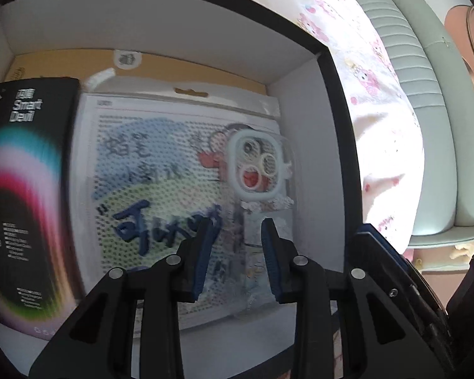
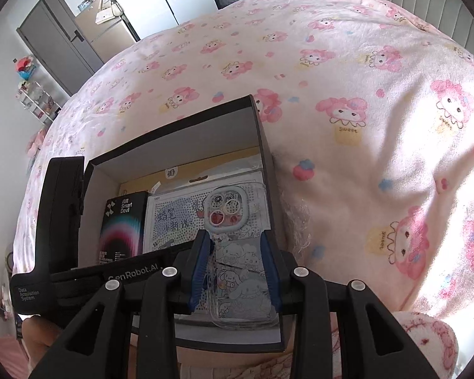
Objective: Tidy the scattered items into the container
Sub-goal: 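Open the left gripper to release the phone case, then withdraw the left gripper from the box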
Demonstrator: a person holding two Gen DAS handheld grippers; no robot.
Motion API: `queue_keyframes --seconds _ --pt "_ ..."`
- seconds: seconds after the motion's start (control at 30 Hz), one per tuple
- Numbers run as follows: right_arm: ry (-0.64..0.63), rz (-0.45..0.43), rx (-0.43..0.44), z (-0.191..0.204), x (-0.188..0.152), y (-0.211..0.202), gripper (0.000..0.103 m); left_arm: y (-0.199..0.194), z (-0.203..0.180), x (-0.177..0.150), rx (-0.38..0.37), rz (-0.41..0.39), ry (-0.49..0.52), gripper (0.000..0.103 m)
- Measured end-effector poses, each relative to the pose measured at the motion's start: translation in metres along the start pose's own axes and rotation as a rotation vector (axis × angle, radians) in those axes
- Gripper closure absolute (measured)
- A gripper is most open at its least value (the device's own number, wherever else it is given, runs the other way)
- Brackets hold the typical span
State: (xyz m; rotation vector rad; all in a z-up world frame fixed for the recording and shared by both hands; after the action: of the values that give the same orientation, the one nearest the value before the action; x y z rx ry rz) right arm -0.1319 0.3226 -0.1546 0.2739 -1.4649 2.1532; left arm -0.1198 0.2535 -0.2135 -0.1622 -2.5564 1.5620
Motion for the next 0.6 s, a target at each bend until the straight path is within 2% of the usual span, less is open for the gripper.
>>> queue_keyframes --seconds 0.1,0.2,0.33,0.4,0.43,0.47,0.53,0.6 --pt "-0.018 -0.007 -0.027 0.001 -0.002 -0.002 0.075 -0.004 -0.003 -0.006 -0.041 0.004 -0.010 0.073" --pt "-0.038 -0.028 -0.031 0.006 -0.004 -0.013 0.075 -0.030 0.003 -0.015 -0.048 -0.044 -0.003 0.073" --pt "-0.081 -0.059 -0.024 0.026 -0.008 -0.024 0.073 -0.083 0.004 -0.029 -0.022 -0.177 0.042 0.073" --pt "-0.112 -0.074 -0.012 0.039 -0.013 -0.026 0.071 -0.111 -0.001 -0.041 0.034 -0.258 0.093 0.071" --pt "-0.111 -0.073 -0.013 0.045 -0.017 -0.027 0.071 -0.132 0.016 -0.035 0.060 -0.298 0.120 0.069" --pt "-0.112 -0.073 -0.001 0.051 -0.021 -0.028 0.071 -0.142 0.018 -0.038 0.083 -0.328 0.145 0.068" --pt "-0.134 -0.079 0.039 0.069 -0.028 -0.033 0.071 -0.177 0.052 -0.051 0.108 -0.356 0.162 0.066" --pt "-0.169 -0.097 0.026 0.081 -0.033 -0.042 0.071 -0.191 0.055 -0.059 0.106 -0.385 0.159 0.066"
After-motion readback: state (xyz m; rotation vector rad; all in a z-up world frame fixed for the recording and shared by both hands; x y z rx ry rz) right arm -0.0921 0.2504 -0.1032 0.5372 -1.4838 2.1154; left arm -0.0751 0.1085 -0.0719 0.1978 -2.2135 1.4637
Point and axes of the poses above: each gripper's, at about its wrist camera, not at the fingertips, and y roughly the way its jaws point, z to its left, x to its top, the point moved 10 cm from there along y, roughly the way its jaws point, and after that the axes turned 10 degrees about x, right-handed, at the moved point
